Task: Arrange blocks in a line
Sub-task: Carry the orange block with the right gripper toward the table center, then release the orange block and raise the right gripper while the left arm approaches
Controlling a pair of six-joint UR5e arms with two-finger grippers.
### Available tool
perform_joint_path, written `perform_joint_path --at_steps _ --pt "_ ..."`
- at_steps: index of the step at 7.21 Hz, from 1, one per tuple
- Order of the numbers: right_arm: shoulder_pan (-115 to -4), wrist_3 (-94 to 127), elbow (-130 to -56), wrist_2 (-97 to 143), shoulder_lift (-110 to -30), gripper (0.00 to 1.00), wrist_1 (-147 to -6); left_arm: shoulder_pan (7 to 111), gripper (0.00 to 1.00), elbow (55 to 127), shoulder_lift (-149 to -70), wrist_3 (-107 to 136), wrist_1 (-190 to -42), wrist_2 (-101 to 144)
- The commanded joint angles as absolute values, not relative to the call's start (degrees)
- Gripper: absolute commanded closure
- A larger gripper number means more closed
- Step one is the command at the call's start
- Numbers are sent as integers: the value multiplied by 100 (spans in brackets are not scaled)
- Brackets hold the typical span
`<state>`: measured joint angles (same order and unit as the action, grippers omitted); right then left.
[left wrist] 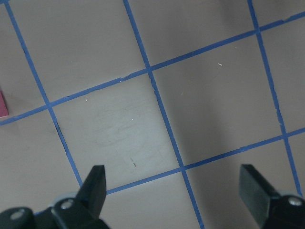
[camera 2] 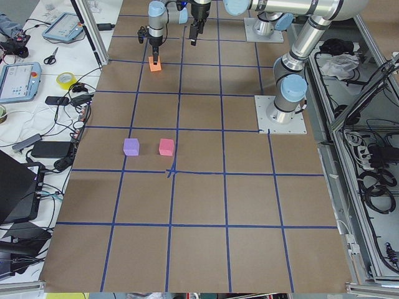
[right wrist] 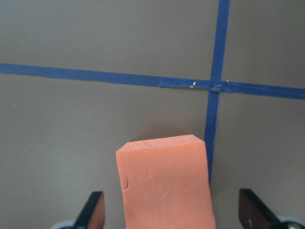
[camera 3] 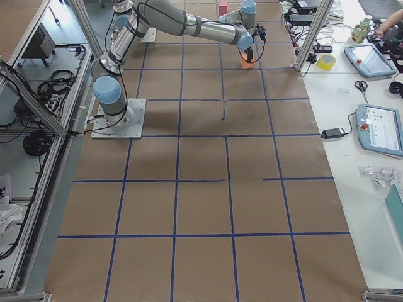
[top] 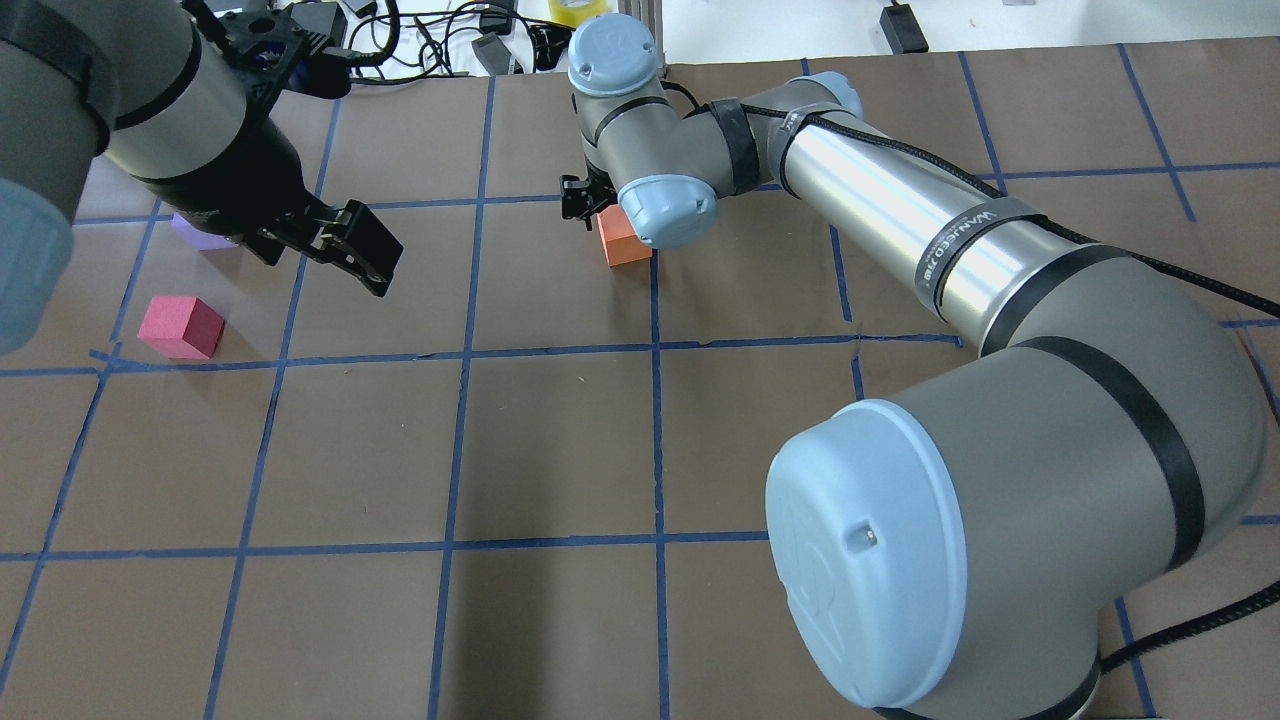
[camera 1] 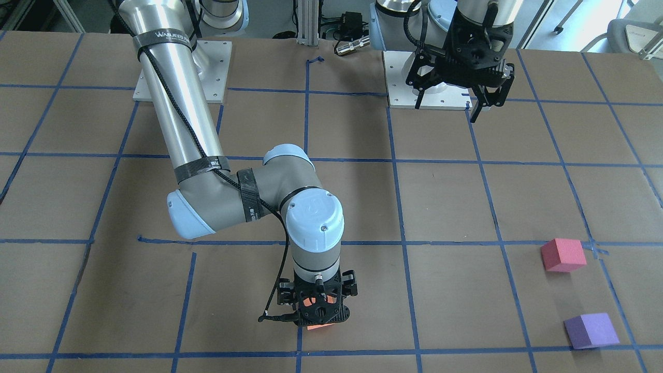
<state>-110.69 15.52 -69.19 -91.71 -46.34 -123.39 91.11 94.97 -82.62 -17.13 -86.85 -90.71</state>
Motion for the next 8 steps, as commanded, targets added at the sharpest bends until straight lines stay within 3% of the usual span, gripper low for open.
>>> perform_joint_path --at_steps 1,6,8 --pt "-10856 1495 -6943 -9167 -5409 0 -11728 9044 0 9475 -8314 -1766 -8379 -9079" --pt "-9294 -499 -7259 -8893 -7432 0 -8961 9376 0 8947 -9401 -1095 -7308 -8438" --pt "-8895 -545 -7653 -8877 -7811 0 -8824 9798 0 8947 -10104 -205 -6568 -8473"
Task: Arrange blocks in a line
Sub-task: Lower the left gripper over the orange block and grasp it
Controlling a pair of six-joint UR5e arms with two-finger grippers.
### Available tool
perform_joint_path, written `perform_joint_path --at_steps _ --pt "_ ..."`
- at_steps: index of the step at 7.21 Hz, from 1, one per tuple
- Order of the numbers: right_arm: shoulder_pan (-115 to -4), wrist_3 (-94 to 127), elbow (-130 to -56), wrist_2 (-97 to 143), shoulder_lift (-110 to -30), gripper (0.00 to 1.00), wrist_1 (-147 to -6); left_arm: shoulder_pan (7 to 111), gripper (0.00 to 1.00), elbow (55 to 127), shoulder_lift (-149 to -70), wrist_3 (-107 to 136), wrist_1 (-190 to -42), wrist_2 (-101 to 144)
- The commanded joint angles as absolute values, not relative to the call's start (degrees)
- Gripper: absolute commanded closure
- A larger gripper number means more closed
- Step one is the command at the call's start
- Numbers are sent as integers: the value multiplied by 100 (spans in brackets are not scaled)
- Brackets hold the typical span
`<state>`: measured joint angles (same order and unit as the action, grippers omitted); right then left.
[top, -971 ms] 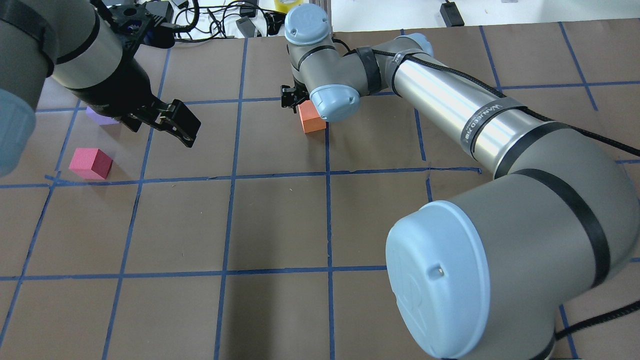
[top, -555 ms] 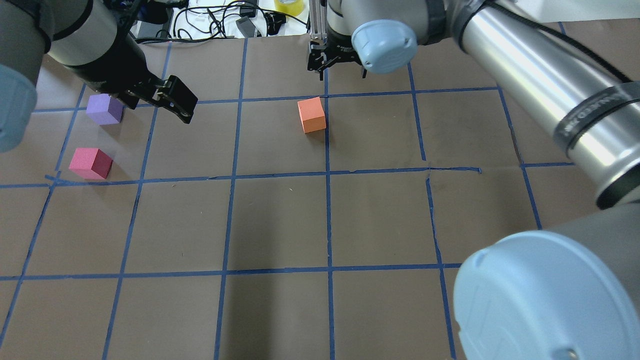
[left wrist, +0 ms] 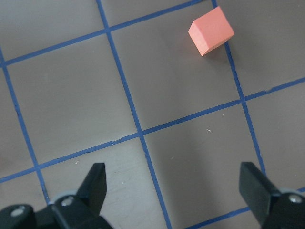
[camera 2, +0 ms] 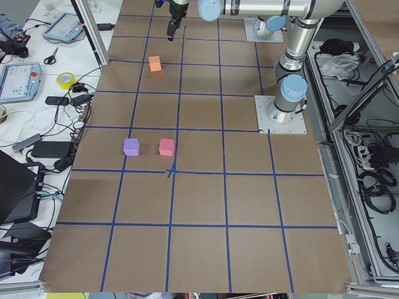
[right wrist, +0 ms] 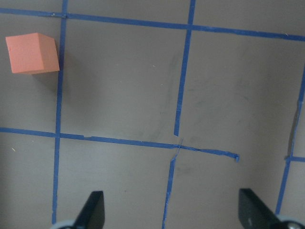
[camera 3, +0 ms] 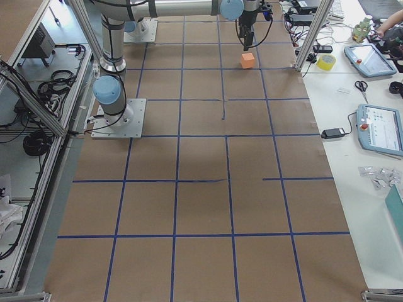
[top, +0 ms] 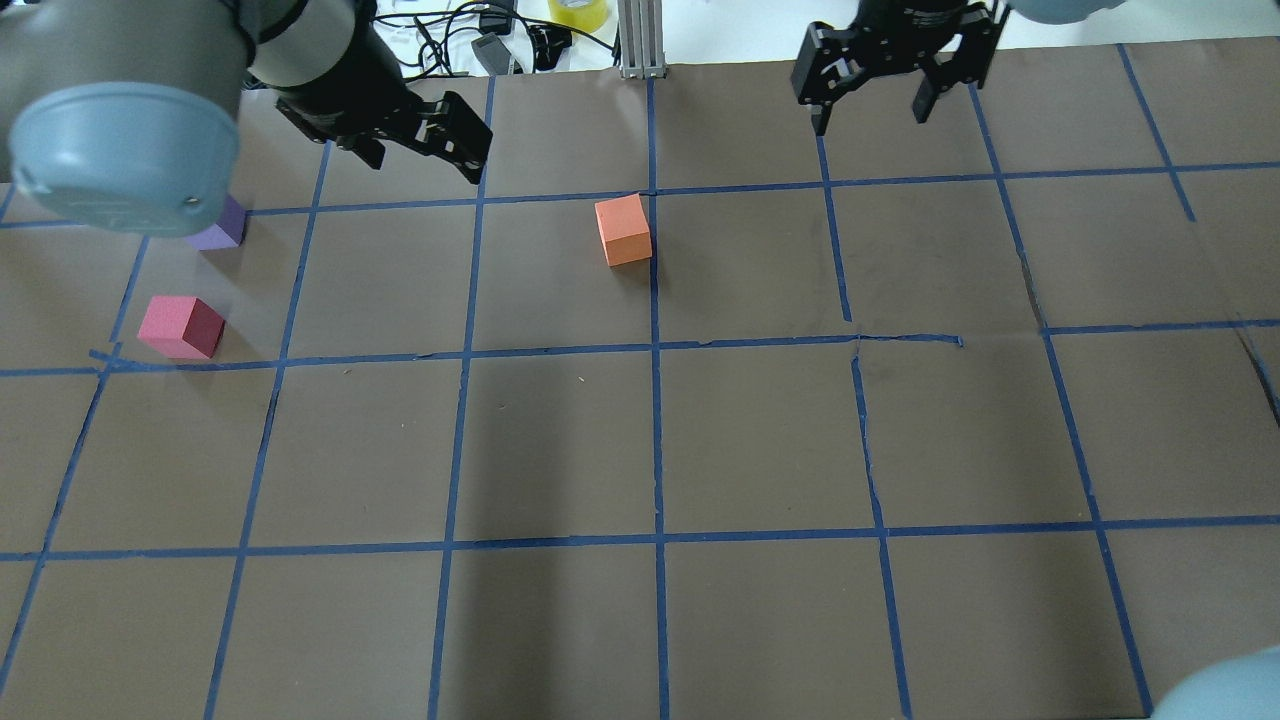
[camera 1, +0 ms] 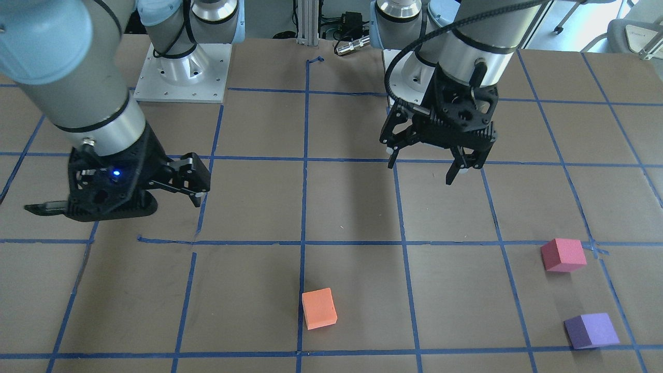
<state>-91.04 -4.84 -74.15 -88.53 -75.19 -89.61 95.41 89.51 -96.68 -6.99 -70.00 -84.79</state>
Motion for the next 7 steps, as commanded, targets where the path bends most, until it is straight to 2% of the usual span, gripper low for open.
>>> perform_joint_path --at_steps 1,5,7 --pt "-8886 -510 -7838 -8894 -7900 0 -8885 10122 0 8947 -10525 224 -5904 -8455" --pt "-8788 -311 -7910 -9027 -8085 0 -8807 10503 0 8816 -11775 974 -4958 -8560" --pt "-9068 -351 -8041 -9017 -8340 0 -8737 10512 0 8370 -12302 1220 -4957 -8631"
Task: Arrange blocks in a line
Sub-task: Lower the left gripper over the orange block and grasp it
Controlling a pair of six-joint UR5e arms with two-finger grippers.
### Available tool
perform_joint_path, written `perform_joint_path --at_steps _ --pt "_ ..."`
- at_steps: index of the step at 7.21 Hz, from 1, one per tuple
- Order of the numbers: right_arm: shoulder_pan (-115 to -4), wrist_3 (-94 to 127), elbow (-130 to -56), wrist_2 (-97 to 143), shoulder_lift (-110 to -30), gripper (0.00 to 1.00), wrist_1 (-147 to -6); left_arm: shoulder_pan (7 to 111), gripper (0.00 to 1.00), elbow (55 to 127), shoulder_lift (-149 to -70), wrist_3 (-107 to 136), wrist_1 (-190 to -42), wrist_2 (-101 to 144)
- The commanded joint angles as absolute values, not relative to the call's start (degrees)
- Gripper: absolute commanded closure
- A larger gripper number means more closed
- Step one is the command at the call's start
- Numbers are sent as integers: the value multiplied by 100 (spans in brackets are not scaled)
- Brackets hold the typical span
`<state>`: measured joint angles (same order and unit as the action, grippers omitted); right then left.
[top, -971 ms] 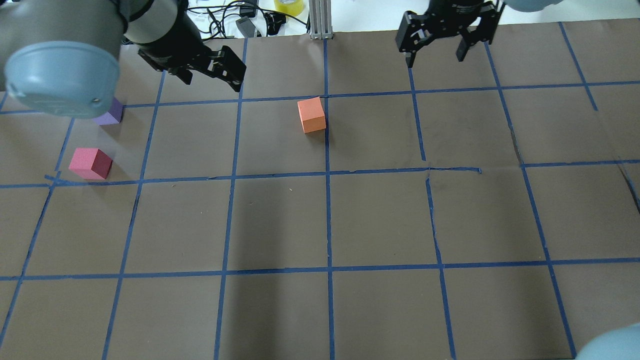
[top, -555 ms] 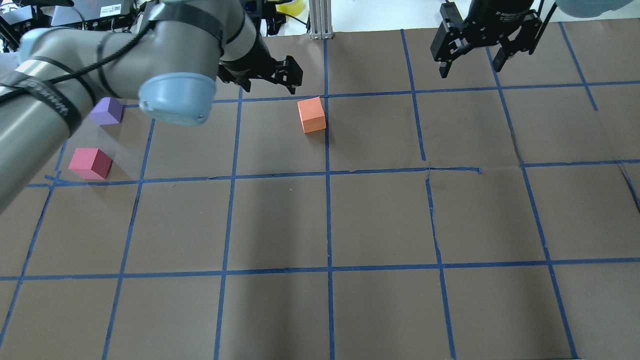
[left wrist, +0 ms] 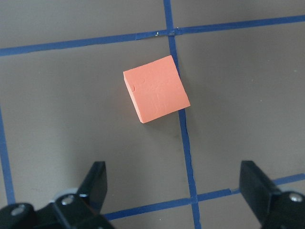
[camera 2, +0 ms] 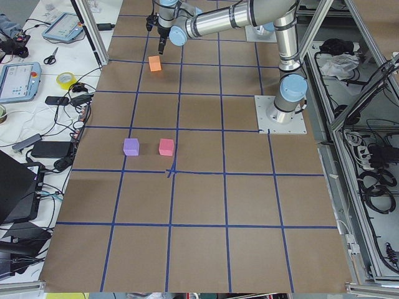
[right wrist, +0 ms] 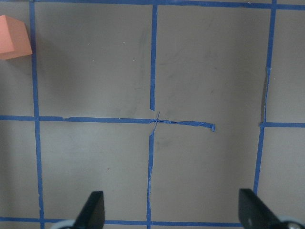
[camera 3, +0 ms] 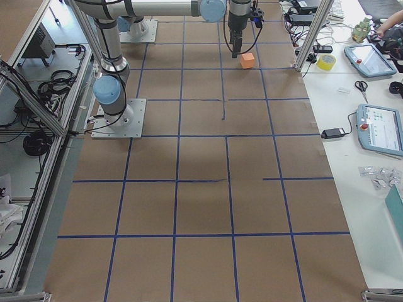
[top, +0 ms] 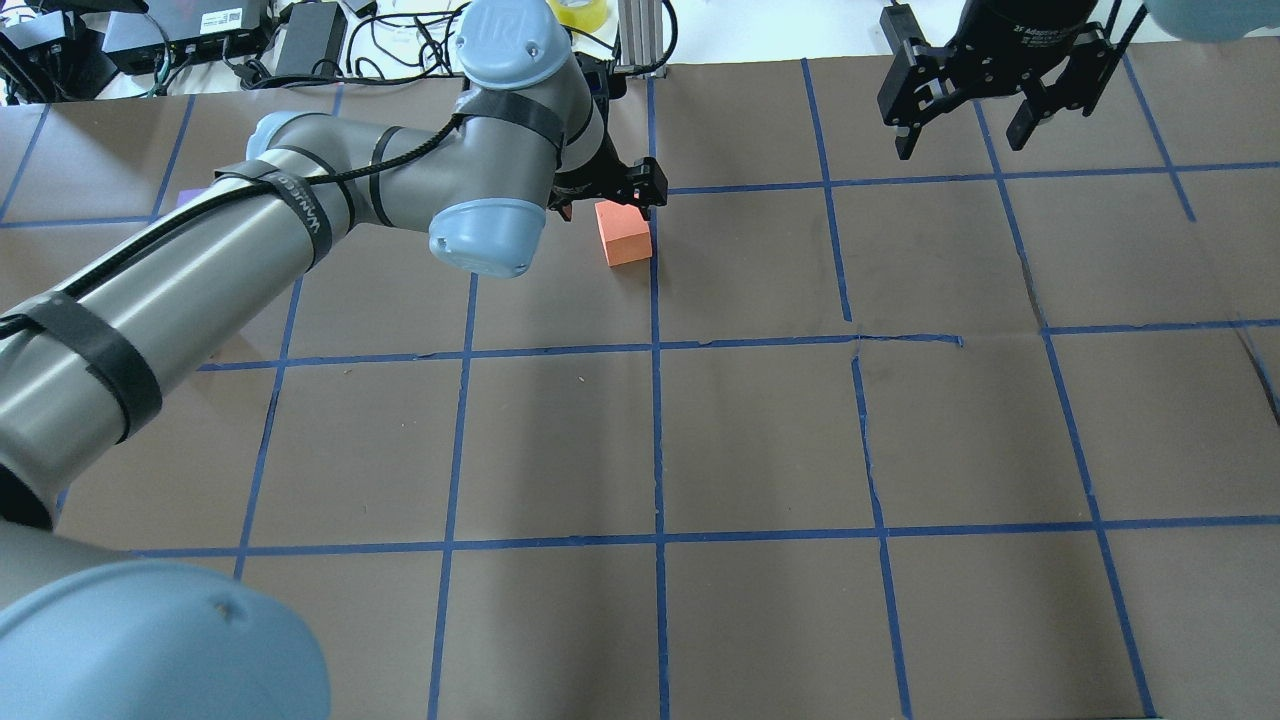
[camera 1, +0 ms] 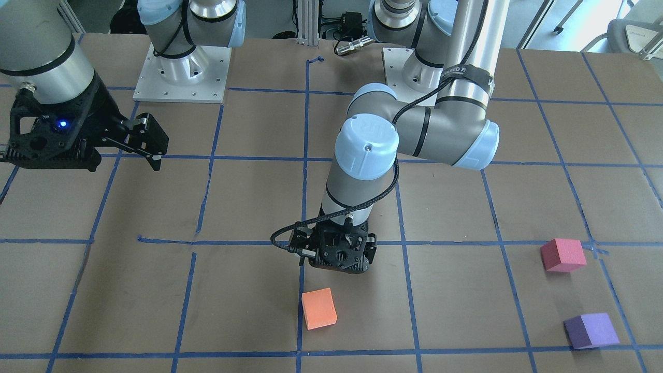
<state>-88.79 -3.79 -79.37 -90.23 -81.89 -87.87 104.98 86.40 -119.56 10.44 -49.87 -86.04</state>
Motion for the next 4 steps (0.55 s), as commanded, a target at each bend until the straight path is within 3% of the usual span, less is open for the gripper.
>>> perform_joint_path --at_steps 1,2,3,4 --pt "-9175 -378 -8199 -9018 -8506 0 -8728 10564 0 8219 -12522 1352 -4835 -8596" --pt "-9176 -395 -8400 -9018 -8656 0 -8667 10582 0 8200 -12751 1345 -4677 -8578" --pt "-9176 -387 -8629 -9018 -8814 0 -8640 10582 12 8218 -12892 1388 -4676 -8674" --pt "-9167 -387 -8735 -9026 -8876 0 -8640 10582 14 8174 -12946 1389 -4676 -8753"
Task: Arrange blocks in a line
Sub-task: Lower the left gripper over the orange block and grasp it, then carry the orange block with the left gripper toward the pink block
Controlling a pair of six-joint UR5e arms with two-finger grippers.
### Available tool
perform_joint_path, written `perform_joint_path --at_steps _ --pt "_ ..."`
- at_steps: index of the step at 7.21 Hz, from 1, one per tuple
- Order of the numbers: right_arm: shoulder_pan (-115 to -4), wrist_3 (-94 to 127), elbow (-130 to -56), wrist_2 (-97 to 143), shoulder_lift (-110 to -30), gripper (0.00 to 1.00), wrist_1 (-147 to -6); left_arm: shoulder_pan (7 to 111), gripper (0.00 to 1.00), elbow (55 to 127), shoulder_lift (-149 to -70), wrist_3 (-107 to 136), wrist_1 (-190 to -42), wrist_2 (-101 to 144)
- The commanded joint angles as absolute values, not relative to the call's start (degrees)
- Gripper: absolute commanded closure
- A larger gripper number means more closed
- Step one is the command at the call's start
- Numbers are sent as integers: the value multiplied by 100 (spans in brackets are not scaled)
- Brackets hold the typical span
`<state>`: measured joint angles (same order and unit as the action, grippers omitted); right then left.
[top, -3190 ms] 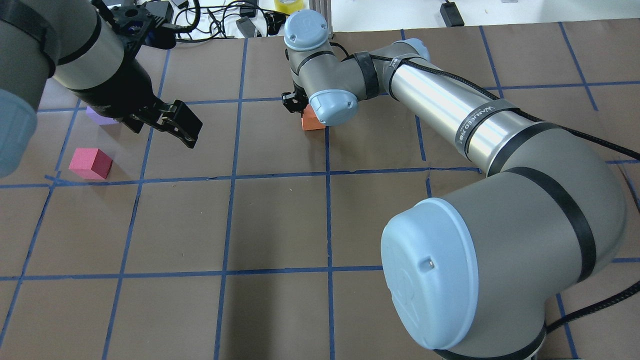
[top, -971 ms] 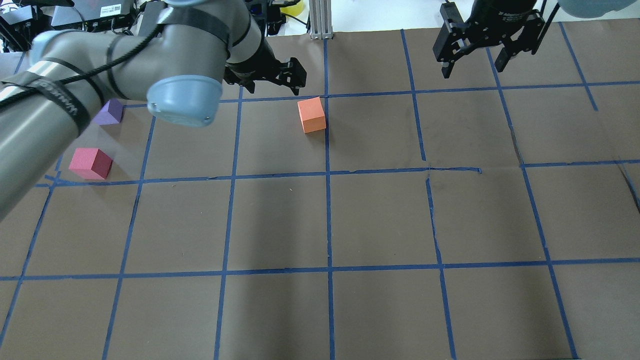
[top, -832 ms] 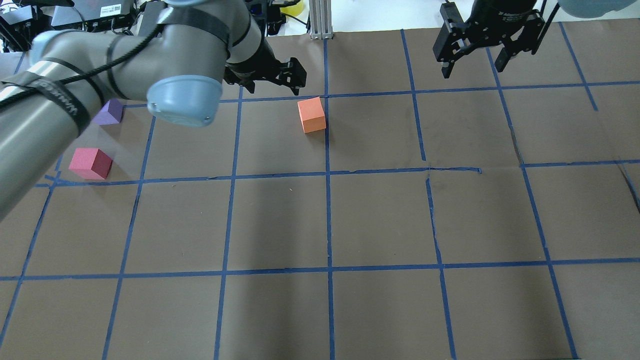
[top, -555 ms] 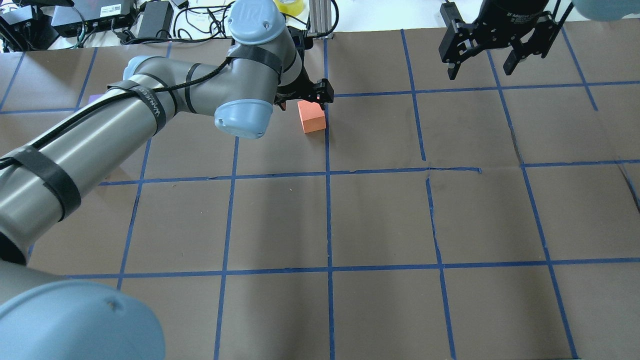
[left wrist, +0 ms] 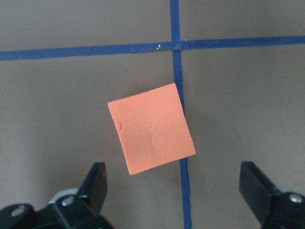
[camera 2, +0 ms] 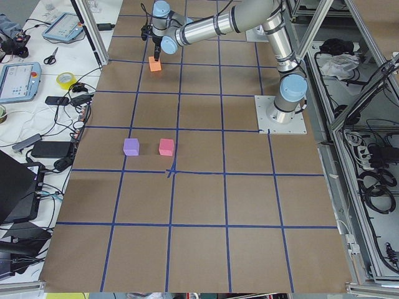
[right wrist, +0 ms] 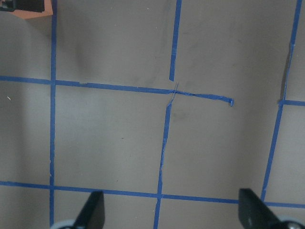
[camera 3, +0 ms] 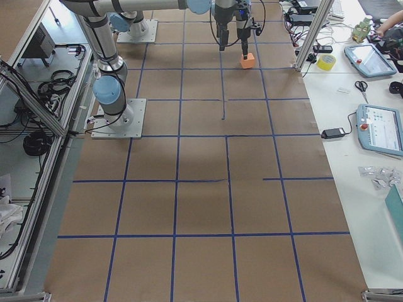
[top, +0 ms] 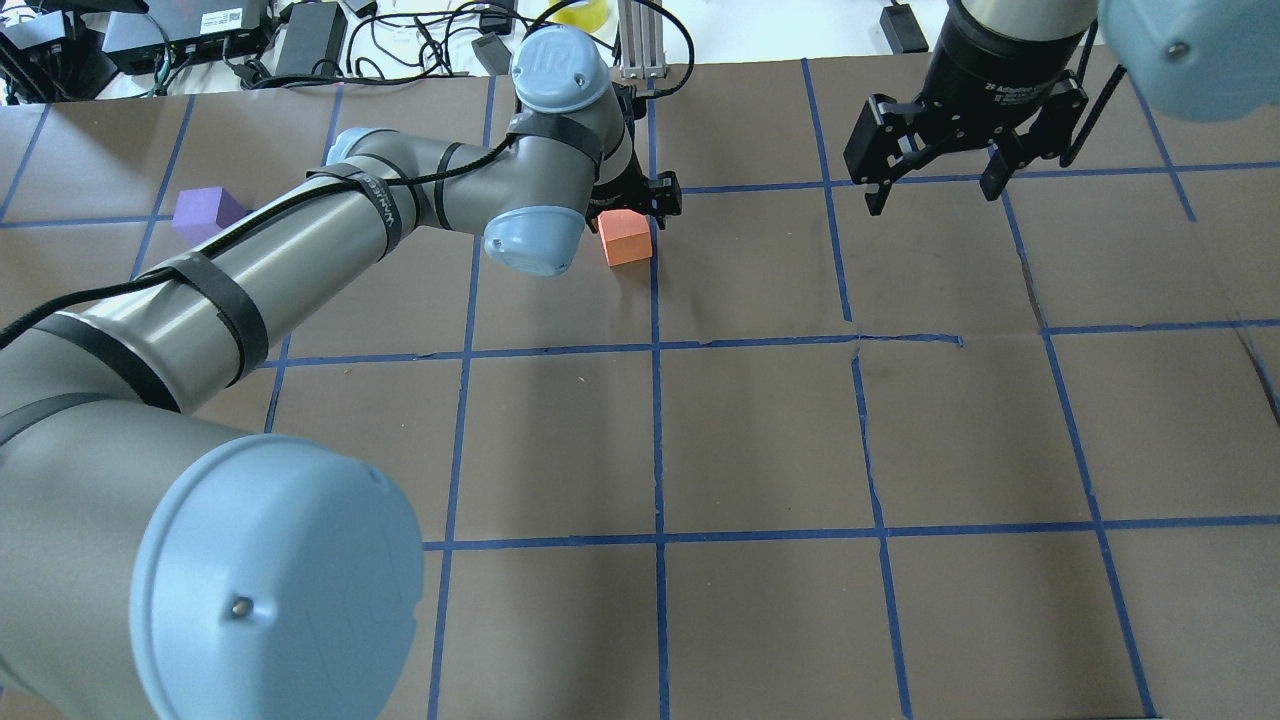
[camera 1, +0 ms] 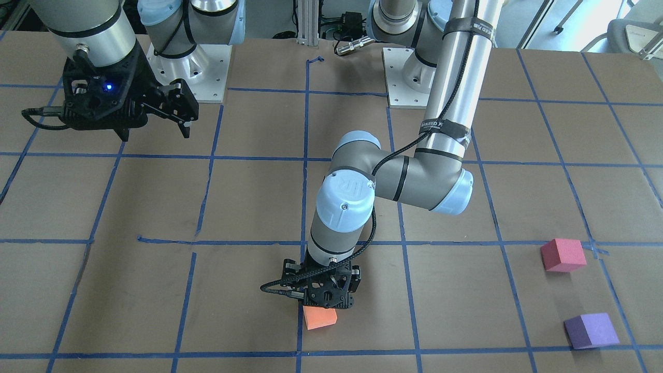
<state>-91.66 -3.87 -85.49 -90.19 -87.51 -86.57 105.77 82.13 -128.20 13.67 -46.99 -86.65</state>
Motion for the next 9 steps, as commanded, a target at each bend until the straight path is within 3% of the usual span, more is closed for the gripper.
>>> perform_joint_path --at_steps 1,2,3,4,5,9 --pt "-9167 -378 -8745 -9035 -8894 0 -8640 10573 14 8139 -13007 1389 -4667 -8754" --pt "-9167 -378 -8745 -9035 -8903 0 -8640 10573 14 8147 -13130 1389 -4554 -8763" --pt "-9167 -378 -8754 -9044 -8929 0 -8640 10573 21 8139 -13174 1363 -4518 -8763" --pt "-9167 -395 -8754 -9035 -8930 0 -8640 10573 71 8086 -13149 1275 -4526 -8754" --pt "-9167 -396 -8754 -9079 -8930 0 -8640 10547 100 7938 -13122 1248 -4526 -8763" --pt "-9167 -396 -8754 -9009 -8930 0 -8640 8794 100 7884 -11965 -164 -6306 -8393"
